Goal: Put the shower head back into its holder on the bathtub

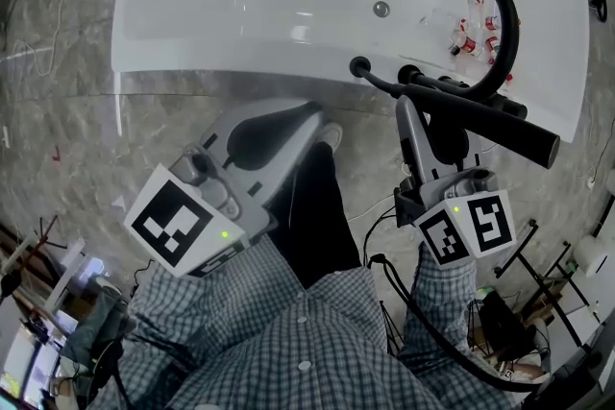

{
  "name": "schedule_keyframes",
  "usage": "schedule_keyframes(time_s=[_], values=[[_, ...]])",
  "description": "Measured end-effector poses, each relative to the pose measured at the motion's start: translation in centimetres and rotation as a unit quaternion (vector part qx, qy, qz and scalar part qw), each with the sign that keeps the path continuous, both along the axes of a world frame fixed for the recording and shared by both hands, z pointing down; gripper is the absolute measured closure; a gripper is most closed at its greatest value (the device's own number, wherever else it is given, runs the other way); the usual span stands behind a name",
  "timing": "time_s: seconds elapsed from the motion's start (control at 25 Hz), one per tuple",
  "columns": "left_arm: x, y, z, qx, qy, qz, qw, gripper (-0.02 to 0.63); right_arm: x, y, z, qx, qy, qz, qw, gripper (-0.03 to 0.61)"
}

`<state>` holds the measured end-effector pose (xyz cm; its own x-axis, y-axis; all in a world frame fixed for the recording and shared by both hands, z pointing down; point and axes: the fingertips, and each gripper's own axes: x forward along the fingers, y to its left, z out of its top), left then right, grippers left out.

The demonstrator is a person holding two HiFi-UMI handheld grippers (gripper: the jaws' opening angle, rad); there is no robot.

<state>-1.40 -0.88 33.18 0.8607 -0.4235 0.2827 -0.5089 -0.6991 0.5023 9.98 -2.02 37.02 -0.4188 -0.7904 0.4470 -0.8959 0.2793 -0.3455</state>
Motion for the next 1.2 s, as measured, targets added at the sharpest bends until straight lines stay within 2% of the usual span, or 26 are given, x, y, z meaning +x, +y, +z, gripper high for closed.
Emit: schedule_keyframes(time_s=[0.52, 1.2], values=[[-0.5, 0.1, 4.4, -0.024, -0.014, -0.002, 0.9996, 0.604, -0.4, -0.3, 4.3, -0.018, 0.001, -0.011, 1.000, 0.446], [-0.1, -0.6, 6.6, -0.021, -0.009, 0.005, 0.9997, 0.604, -0.8, -1.6, 7.4, -0.021, 0.016, -0.011, 1.000, 0.446]])
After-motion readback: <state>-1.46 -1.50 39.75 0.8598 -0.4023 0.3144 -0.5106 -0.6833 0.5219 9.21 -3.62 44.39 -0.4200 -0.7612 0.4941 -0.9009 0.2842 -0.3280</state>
